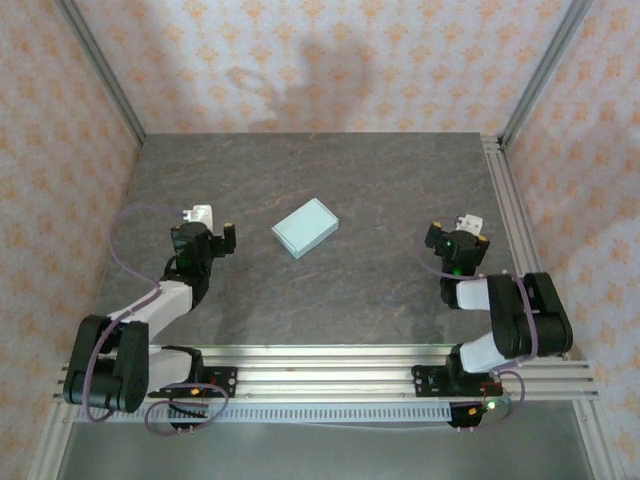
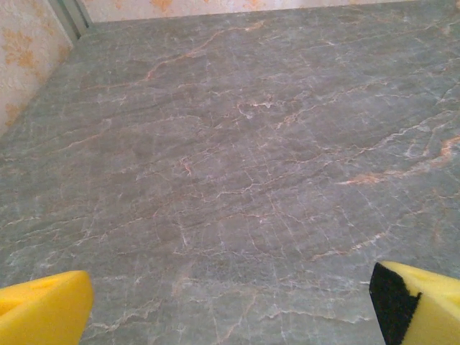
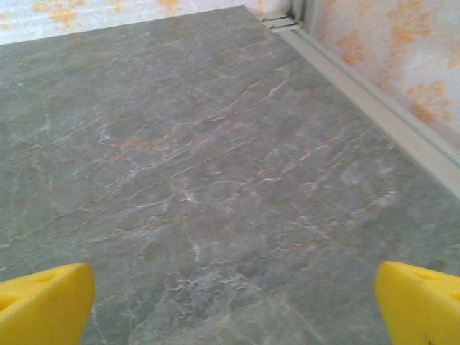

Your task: Fold the paper box

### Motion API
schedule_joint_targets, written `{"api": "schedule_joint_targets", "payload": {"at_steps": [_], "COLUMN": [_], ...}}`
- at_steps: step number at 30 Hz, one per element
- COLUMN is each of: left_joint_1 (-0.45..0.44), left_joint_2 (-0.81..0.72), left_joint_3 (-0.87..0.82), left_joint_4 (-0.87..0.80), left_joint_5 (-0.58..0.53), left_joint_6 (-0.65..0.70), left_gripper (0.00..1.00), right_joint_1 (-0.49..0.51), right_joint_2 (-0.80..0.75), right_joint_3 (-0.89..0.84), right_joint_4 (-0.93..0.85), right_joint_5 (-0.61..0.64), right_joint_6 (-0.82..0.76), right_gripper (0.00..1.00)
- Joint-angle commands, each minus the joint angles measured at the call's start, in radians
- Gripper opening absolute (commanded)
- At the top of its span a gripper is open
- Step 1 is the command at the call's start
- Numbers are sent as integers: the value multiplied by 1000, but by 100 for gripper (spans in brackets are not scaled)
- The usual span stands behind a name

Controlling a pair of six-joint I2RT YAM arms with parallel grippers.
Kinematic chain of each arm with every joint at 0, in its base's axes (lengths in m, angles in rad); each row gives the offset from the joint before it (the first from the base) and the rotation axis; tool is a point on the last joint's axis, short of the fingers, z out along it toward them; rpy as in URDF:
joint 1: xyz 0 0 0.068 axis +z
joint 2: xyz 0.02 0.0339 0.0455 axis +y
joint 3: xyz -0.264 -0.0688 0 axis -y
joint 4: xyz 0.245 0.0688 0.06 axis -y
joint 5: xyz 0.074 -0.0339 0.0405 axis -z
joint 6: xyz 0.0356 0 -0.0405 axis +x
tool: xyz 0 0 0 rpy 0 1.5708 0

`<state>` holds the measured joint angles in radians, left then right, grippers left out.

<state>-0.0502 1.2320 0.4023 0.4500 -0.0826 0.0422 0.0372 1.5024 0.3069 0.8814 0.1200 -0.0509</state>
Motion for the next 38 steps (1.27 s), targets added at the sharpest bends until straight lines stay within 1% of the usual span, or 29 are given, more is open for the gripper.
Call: {"api": "schedule_joint_targets", "payload": {"at_steps": [1, 2, 3, 4, 5, 6, 10, 38], "left_joint_1": [35, 36, 39, 38, 39, 36, 32, 26], "left_joint_2": [61, 90, 123, 164, 226, 275, 264, 262], "left_joint_3": [-22, -15, -1, 10, 29, 34, 35, 33], "left_joint_4": [212, 221, 225, 240, 252, 304, 271, 273], "left_joint_5": [71, 77, 76, 79, 90, 88, 72, 61], "left_joint_6": [-35, -37, -38, -39, -31, -20, -29, -24], "left_gripper": [100, 100, 100, 100, 100, 100, 100, 100], "right_joint_1": [-3, -3, -3, -3, -3, -3, -4, -4], "right_joint_2": [55, 32, 31, 47, 54, 42, 47, 49], "right_joint_3": [2, 15, 23, 23, 25, 38, 80, 82], "right_joint_4": [172, 105, 96, 123, 126, 80, 7, 12], "right_joint_5": [-83, -79, -71, -60, -47, -35, -29, -34], "right_joint_6": [-5, -1, 1, 5, 10, 17, 22, 16], "right_gripper": [100, 100, 100, 100, 100, 100, 99, 99]}}
